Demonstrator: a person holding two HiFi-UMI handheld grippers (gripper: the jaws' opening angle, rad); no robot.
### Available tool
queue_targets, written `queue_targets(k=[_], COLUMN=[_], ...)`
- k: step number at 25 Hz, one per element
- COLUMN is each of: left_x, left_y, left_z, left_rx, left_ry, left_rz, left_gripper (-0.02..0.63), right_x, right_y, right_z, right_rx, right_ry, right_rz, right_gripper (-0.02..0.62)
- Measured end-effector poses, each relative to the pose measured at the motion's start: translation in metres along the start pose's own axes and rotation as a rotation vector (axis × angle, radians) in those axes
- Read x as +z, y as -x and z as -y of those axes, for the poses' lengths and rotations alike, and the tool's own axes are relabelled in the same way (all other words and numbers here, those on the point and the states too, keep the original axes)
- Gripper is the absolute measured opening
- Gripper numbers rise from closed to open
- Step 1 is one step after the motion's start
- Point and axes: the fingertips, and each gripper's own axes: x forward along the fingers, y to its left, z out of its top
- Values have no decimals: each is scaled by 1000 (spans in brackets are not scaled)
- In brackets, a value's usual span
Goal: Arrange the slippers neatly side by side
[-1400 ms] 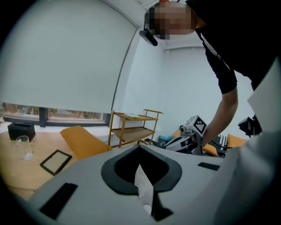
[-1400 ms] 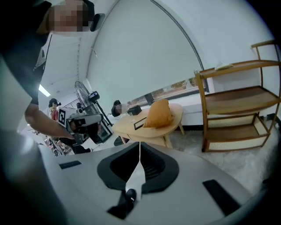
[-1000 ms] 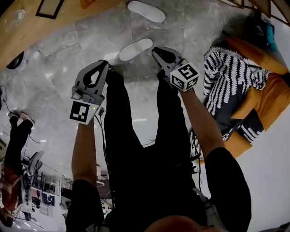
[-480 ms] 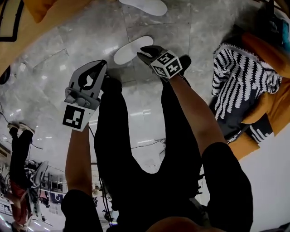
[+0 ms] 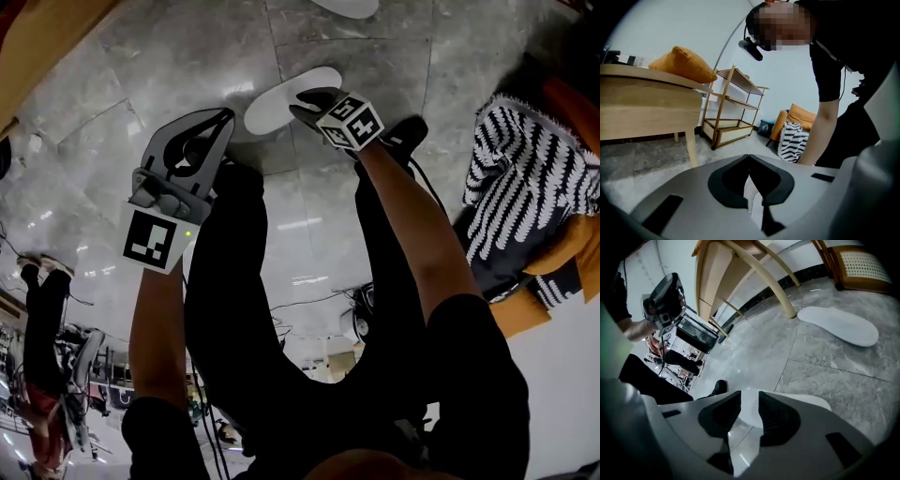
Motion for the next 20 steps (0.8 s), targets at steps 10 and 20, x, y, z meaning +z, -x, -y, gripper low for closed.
queue_targets(k=[10,20], left_x=[-33,-10], left_y=[3,-9], left_z=[6,23], left_rx=[-5,-25], left_ry=[-3,6], left_rz=[-39,-48], left_gripper=[15,15], right_x=[-37,-13], right_y=[-42,-6], right_z=[3,1], right_rx=[77,52], right_ry=[-134,-181], right_rz=[-123,-47], right_gripper=[99,40])
